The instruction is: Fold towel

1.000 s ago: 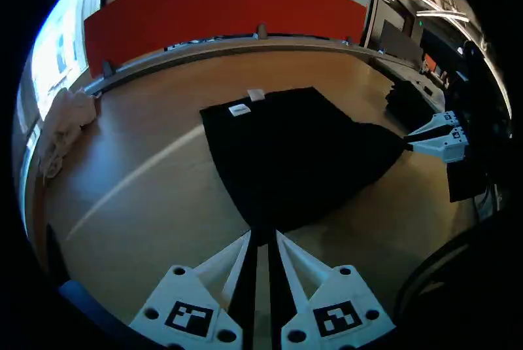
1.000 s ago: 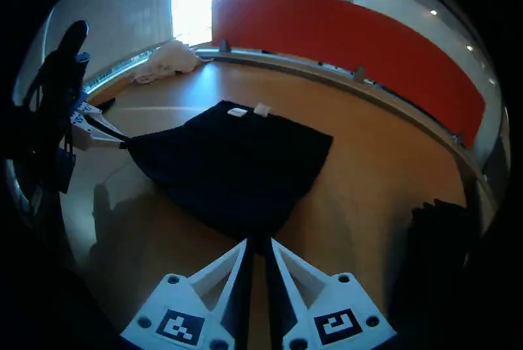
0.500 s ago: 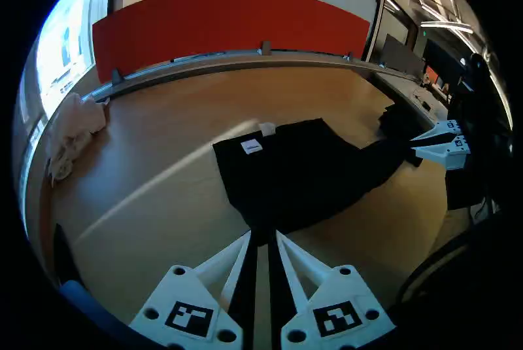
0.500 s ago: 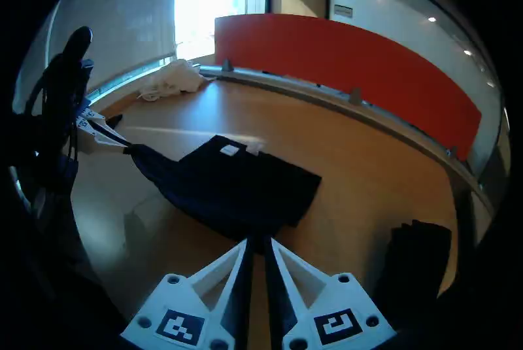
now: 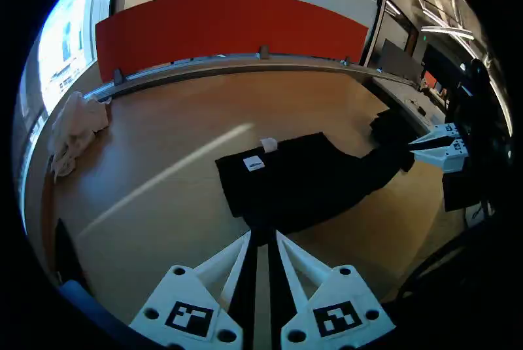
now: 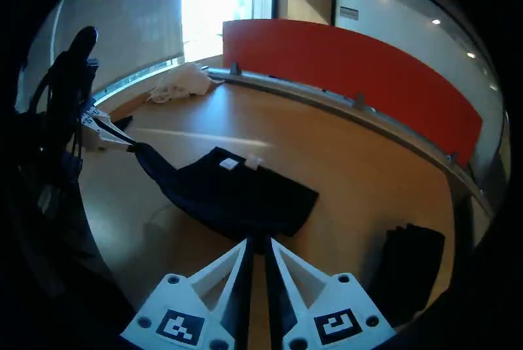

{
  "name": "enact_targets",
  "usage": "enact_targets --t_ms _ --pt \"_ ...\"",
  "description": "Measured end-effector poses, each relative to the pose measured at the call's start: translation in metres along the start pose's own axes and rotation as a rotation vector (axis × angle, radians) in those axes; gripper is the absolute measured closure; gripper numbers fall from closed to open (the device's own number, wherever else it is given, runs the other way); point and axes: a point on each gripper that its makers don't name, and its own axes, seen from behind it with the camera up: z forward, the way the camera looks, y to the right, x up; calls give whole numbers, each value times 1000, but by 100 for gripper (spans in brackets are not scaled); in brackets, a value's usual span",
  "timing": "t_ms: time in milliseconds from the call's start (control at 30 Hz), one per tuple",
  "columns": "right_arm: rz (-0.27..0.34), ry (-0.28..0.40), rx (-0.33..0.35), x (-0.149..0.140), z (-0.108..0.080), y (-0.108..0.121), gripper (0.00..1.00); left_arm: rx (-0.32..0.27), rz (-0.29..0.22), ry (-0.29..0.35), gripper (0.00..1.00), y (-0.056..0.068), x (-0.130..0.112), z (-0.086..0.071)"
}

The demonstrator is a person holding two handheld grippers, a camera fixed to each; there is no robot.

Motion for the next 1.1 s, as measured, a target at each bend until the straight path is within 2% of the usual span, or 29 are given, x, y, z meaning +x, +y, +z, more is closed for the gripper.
enact_targets --t_ms 200,533,1100 --pt "0 -10 5 -4 0 0 89 -2 -13 -6 89 0 -2 -1" --pt "-3 -12 -1 0 10 7 89 7 -11 -1 89 -5 8 9" --pt "16 -49 -28 7 58 45 89 18 5 13 89 -27 38 56"
